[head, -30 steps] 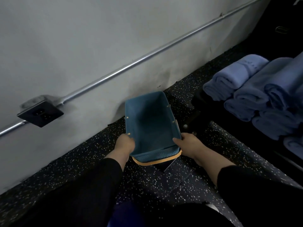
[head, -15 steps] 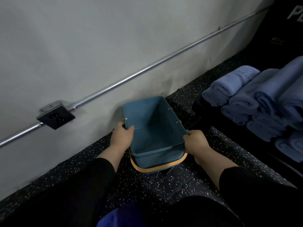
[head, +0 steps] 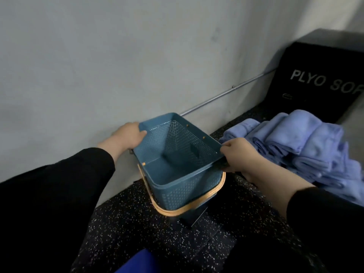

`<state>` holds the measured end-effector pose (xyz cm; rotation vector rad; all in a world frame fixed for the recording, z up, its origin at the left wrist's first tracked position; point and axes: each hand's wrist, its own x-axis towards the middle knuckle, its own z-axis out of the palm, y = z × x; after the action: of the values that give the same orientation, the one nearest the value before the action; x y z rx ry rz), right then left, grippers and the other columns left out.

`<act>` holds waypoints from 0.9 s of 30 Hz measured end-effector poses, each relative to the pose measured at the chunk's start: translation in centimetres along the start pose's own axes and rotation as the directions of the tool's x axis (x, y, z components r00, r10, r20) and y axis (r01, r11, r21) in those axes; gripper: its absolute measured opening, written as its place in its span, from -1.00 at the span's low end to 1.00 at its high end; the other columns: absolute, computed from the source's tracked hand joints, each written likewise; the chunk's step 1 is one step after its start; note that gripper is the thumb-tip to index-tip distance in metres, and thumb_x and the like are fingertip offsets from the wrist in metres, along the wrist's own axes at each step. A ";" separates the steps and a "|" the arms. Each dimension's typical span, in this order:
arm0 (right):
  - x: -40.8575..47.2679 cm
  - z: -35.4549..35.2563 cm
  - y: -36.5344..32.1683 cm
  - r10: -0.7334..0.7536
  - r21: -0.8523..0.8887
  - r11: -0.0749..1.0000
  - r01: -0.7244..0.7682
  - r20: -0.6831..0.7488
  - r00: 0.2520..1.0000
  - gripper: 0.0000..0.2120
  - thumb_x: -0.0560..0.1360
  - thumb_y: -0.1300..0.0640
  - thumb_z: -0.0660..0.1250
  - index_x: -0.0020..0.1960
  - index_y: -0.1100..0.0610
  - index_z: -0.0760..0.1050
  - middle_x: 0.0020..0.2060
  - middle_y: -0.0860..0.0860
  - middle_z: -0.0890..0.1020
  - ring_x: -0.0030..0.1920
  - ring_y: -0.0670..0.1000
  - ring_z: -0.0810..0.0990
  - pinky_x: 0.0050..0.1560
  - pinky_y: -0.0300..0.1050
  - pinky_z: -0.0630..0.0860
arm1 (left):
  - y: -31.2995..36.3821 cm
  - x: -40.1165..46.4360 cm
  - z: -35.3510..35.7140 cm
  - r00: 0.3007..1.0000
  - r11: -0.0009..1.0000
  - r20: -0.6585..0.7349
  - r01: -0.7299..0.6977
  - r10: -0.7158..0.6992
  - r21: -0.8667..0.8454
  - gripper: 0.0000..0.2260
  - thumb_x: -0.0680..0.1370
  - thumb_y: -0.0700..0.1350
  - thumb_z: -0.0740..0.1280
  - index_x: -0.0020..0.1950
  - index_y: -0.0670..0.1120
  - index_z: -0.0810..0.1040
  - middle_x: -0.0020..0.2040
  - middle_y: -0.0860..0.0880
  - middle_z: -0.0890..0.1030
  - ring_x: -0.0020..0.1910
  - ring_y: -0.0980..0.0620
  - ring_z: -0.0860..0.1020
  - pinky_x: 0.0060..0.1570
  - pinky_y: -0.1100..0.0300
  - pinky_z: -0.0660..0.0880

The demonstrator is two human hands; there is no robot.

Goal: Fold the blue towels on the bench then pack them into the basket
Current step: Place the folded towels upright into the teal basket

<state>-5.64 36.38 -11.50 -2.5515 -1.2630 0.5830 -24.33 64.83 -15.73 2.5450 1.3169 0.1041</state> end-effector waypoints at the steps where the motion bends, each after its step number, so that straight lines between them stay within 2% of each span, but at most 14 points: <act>1: -1.1 -1.4 0.0 -0.007 -0.004 1.000 0.006 -0.030 1.000 -0.61 0.56 -0.08 0.35 0.22 0.19 0.47 0.13 0.07 0.56 0.18 0.10 0.54 -0.01 -0.09 0.38 | 0.8 -0.5 -1.6 0.998 0.999 -0.060 -0.014 0.016 0.046 -0.63 0.66 0.04 0.23 0.33 -0.20 0.51 0.32 -0.26 0.55 0.27 -0.28 0.52 0.25 -0.06 0.47; 3: -3.1 -3.4 0.2 0.023 0.220 0.975 -0.008 -0.069 0.997 -0.76 0.59 0.01 0.33 0.10 0.19 0.51 0.02 0.08 0.58 -0.01 0.09 0.60 -0.07 -0.10 0.51 | 2.7 -1.2 -4.5 0.991 0.996 -0.116 -0.052 0.060 0.072 -0.60 0.66 0.05 0.23 0.38 -0.19 0.48 0.37 -0.26 0.52 0.32 -0.28 0.49 0.28 -0.08 0.45; 4: -4.0 -4.2 0.5 0.059 0.364 0.931 -0.012 -0.119 0.991 -0.88 0.60 0.11 0.30 -0.01 0.17 0.51 -0.11 0.08 0.58 -0.18 0.06 0.60 -0.22 -0.15 0.57 | 3.7 -1.5 -5.9 0.990 0.994 -0.102 -0.090 0.096 0.062 -0.58 0.67 0.03 0.24 0.42 -0.20 0.45 0.39 -0.26 0.50 0.35 -0.27 0.48 0.30 -0.06 0.44; 6: -6.5 -6.2 1.3 0.182 0.535 0.844 -0.039 -0.217 0.959 -0.87 0.59 0.22 0.24 -0.11 0.20 0.51 -0.26 0.09 0.55 -0.36 0.02 0.54 -0.43 -0.21 0.55 | 5.7 -2.0 -8.7 0.986 0.989 -0.084 -0.137 0.141 0.050 -0.54 0.67 0.01 0.26 0.48 -0.23 0.40 0.43 -0.26 0.48 0.40 -0.26 0.45 0.36 -0.02 0.40; 8: -8.8 -8.9 2.7 0.198 0.521 0.853 -0.036 -0.258 0.946 -0.84 0.57 0.25 0.24 -0.05 0.33 0.54 -0.25 0.16 0.58 -0.35 0.10 0.59 -0.30 -0.05 0.66 | 8.1 -2.9 -11.4 0.981 0.985 -0.095 -0.167 0.169 0.030 -0.53 0.66 0.01 0.28 0.50 -0.21 0.40 0.46 -0.24 0.46 0.44 -0.23 0.42 0.41 0.00 0.36; 9: -10.0 -10.3 3.4 0.190 0.522 0.853 -0.013 -0.286 0.939 -0.80 0.55 0.27 0.23 -0.01 0.41 0.53 -0.23 0.21 0.58 -0.32 0.17 0.65 -0.18 0.12 0.69 | 9.5 -3.8 -12.5 0.978 0.982 -0.082 -0.189 0.190 0.017 -0.55 0.65 0.01 0.30 0.47 -0.19 0.44 0.44 -0.22 0.48 0.42 -0.22 0.44 0.38 0.01 0.37; 11: -12.8 -13.2 5.1 0.222 0.572 0.820 0.005 -0.326 0.919 -0.77 0.51 0.33 0.21 0.06 0.47 0.50 -0.23 0.24 0.56 -0.30 0.23 0.71 -0.07 0.38 0.63 | 12.7 -5.4 -14.0 0.976 0.976 -0.018 -0.216 0.215 -0.029 -0.67 0.65 0.02 0.31 0.29 -0.16 0.60 0.26 -0.21 0.61 0.22 -0.18 0.56 0.16 0.07 0.46; 12: -14.4 -14.6 6.1 0.234 0.578 0.816 0.015 -0.353 0.906 -0.78 0.50 0.34 0.21 0.06 0.47 0.51 -0.24 0.23 0.56 -0.31 0.21 0.72 -0.09 0.38 0.63 | 14.3 -6.1 -14.4 0.975 0.973 0.012 -0.220 0.221 -0.073 -0.73 0.65 0.02 0.31 0.14 -0.16 0.64 0.14 -0.21 0.65 0.08 -0.16 0.59 0.02 0.10 0.45; 14: -17.4 -17.0 8.6 0.271 0.591 0.806 0.031 -0.415 0.868 -0.83 0.52 0.34 0.26 -0.01 0.41 0.58 -0.27 0.20 0.57 -0.39 0.12 0.68 -0.22 0.23 0.68 | 17.9 -8.0 -15.1 0.969 0.952 0.055 -0.224 0.240 -0.206 -0.76 0.65 -0.03 0.31 -0.08 -0.16 0.61 -0.04 -0.22 0.65 -0.14 -0.11 0.56 -0.19 0.12 0.39; 16: -20.5 -19.3 11.7 0.345 0.613 0.789 0.038 -0.494 0.798 -0.86 0.56 0.32 0.30 -0.09 0.27 0.64 -0.29 0.16 0.60 -0.49 0.00 0.62 -0.43 -0.05 0.65 | 22.2 -10.2 -15.2 0.957 0.905 0.073 -0.237 0.279 -0.353 -0.80 0.65 -0.07 0.32 -0.11 -0.15 0.57 -0.11 -0.19 0.62 -0.21 -0.09 0.55 -0.25 0.14 0.40; 20: -27.0 -22.6 19.3 0.466 0.648 0.762 0.014 -0.564 0.682 -0.85 0.63 0.18 0.30 0.03 0.22 0.63 -0.21 0.13 0.64 -0.34 0.01 0.61 -0.45 -0.20 0.58 | 32.4 -14.5 -14.2 0.924 0.804 -0.033 -0.348 0.380 -0.482 -0.82 0.62 -0.10 0.32 -0.13 -0.15 0.55 -0.17 -0.17 0.56 -0.19 -0.07 0.48 -0.20 0.09 0.33; 24: -34.4 -23.3 27.0 0.570 0.708 0.703 -0.067 -0.505 0.648 -0.75 0.62 0.00 0.33 0.04 0.18 0.63 -0.12 0.08 0.66 -0.17 0.08 0.61 -0.28 -0.15 0.57 | 42.6 -18.7 -10.8 0.893 0.740 -0.107 -0.424 0.436 -0.522 -0.71 0.60 -0.17 0.30 -0.32 -0.14 0.40 -0.32 -0.15 0.42 -0.37 -0.07 0.35 -0.41 0.23 0.24; 25: -36.2 -23.1 28.8 0.600 0.718 0.688 -0.104 -0.482 0.639 -0.74 0.62 -0.01 0.33 0.04 0.19 0.63 -0.10 0.09 0.67 -0.16 0.10 0.62 -0.25 -0.12 0.58 | 44.9 -19.7 -9.7 0.886 0.731 -0.111 -0.438 0.451 -0.524 -0.69 0.60 -0.18 0.30 -0.34 -0.14 0.37 -0.32 -0.14 0.40 -0.39 -0.06 0.33 -0.44 0.19 0.21; 27: -39.2 -22.3 32.1 0.656 0.723 0.666 -0.185 -0.449 0.606 -0.77 0.61 0.02 0.35 0.05 0.20 0.63 -0.09 0.11 0.72 -0.14 0.12 0.69 -0.16 -0.03 0.63 | 49.4 -21.7 -6.8 0.871 0.738 -0.086 -0.458 0.483 -0.496 -0.72 0.62 -0.16 0.29 -0.29 -0.17 0.42 -0.23 -0.17 0.47 -0.34 -0.09 0.41 -0.34 0.14 0.25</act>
<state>5.49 -14.94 5.97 -2.1221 -0.0835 0.0399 0.83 21.58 5.58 2.3211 0.4886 0.4252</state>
